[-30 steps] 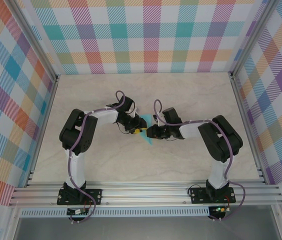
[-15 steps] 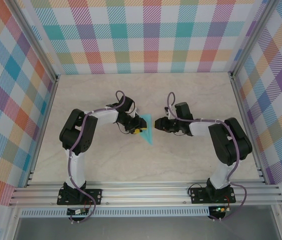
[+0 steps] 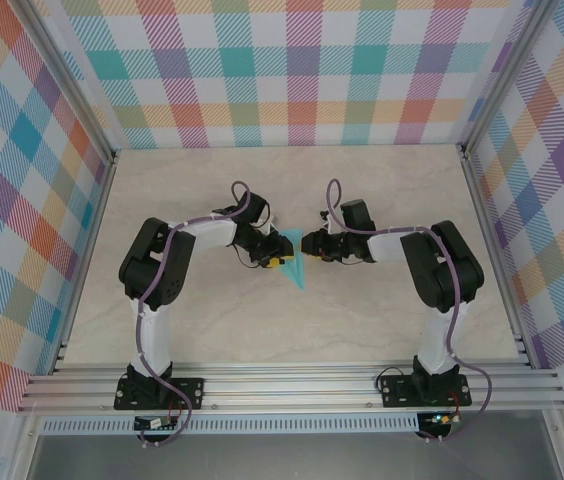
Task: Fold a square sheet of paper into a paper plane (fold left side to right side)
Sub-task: Fourth fold the wing at the center of the table.
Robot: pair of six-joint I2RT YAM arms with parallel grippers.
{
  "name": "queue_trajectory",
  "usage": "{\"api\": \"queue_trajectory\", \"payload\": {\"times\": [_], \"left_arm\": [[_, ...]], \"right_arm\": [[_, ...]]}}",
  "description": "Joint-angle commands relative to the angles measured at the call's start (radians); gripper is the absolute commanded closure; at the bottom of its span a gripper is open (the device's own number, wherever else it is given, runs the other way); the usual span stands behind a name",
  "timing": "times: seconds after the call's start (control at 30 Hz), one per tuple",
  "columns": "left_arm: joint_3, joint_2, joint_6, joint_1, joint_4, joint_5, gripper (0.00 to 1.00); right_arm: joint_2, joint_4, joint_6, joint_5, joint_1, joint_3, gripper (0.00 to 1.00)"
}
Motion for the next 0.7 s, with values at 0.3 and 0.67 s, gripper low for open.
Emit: {"api": "queue_trajectory", "payload": {"times": [0.3,0.67], "left_arm": [[0.003,0.042,0.0,-0.007,-0.042,-0.069,0.62],[0.004,0.04,0.002,-0.007,-0.043,-0.068,0.62]], "right_arm": [[0.031,0.078,0.033,-0.063,0.015,0.029,0.69],[0.061,0.056,0.028,-0.07,0.025,0.058,0.82]]}}
